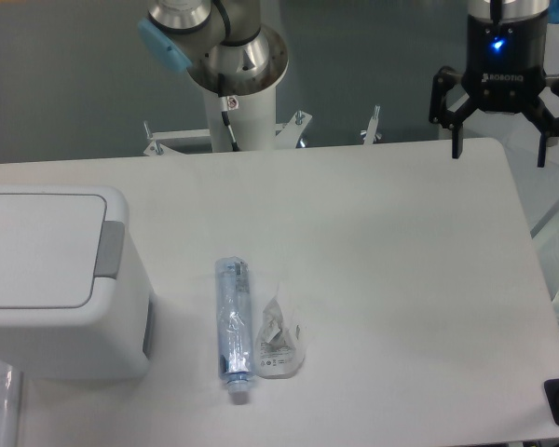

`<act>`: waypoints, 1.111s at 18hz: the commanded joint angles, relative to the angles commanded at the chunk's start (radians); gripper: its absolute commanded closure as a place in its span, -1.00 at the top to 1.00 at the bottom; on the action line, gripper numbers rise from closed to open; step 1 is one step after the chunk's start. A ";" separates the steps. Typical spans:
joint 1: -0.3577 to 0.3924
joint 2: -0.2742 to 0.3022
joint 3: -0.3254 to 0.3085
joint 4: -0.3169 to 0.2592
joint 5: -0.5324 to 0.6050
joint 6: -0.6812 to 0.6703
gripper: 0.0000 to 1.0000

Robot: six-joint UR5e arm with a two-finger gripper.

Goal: Open the trash can

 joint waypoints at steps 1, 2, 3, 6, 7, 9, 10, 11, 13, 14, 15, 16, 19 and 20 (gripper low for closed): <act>0.000 0.000 0.002 -0.002 0.000 -0.002 1.00; 0.000 0.002 0.000 -0.002 0.003 -0.002 1.00; 0.000 0.002 0.003 -0.002 0.003 -0.002 1.00; -0.002 0.002 0.005 -0.003 0.003 -0.005 1.00; -0.002 0.003 0.005 -0.003 0.003 -0.006 1.00; -0.003 0.000 0.005 -0.003 -0.006 -0.017 1.00; -0.017 0.000 0.008 -0.003 -0.012 -0.026 1.00; -0.040 -0.002 0.011 -0.003 -0.015 -0.044 1.00; -0.054 -0.002 0.011 -0.002 -0.017 -0.113 1.00; -0.058 -0.003 0.011 -0.002 -0.017 -0.156 1.00; -0.070 -0.009 0.012 -0.002 -0.015 -0.197 1.00; -0.087 -0.012 0.014 0.009 -0.015 -0.239 1.00; -0.136 -0.021 0.009 0.080 -0.015 -0.415 1.00; -0.155 -0.028 0.011 0.096 -0.014 -0.484 1.00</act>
